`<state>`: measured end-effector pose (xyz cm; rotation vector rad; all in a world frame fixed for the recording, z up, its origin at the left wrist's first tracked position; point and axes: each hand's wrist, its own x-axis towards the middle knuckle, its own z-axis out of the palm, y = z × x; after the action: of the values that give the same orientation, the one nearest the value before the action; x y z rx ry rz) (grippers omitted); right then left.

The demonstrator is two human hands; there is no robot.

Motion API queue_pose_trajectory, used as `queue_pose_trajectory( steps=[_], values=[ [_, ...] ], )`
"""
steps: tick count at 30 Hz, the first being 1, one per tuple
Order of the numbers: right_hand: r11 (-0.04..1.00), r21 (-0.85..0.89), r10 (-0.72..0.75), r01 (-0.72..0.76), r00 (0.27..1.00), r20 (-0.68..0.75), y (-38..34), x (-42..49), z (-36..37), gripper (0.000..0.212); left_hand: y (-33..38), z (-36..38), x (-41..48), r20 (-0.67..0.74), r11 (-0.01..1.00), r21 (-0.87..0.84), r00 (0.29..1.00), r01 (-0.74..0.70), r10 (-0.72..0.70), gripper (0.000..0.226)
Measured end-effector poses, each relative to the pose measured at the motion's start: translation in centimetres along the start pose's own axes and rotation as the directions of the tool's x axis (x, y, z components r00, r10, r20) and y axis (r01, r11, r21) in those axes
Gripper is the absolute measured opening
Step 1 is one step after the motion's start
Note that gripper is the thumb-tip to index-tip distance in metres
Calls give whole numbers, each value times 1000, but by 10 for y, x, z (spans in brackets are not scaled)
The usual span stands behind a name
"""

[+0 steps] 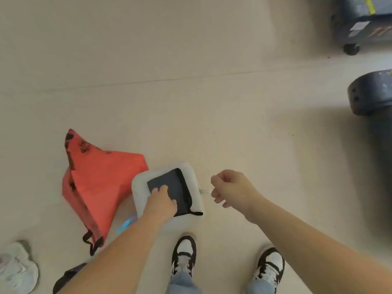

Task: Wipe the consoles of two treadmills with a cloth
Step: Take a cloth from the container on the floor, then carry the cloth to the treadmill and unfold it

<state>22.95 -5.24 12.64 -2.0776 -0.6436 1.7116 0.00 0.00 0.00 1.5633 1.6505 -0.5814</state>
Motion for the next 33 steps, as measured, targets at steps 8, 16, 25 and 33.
queue_pose_trajectory(
  steps=[8, 16, 25, 33],
  values=[
    [995, 41, 93, -91, 995, -30, 29, 69, 12, 25, -28, 48, 77, -122, 925, -305, 954, 227, -274, 108],
    [954, 261, 193, -150, 970, -147, 9, 4, -98, 26, 141, -15, -58, 120, 550, -827, 992, 117, -29, 15],
    [885, 449, -66, 120, 989, -134, -117, -250, -331, 57, 410, -186, -354, 112, 471, -861, 835, -189, 539, 26],
    [770, 557, -116, 311, 927, -357, -177, -375, -462, 37, 548, -243, -450, 26, 478, -812, 797, -336, 604, 49]
  ],
)
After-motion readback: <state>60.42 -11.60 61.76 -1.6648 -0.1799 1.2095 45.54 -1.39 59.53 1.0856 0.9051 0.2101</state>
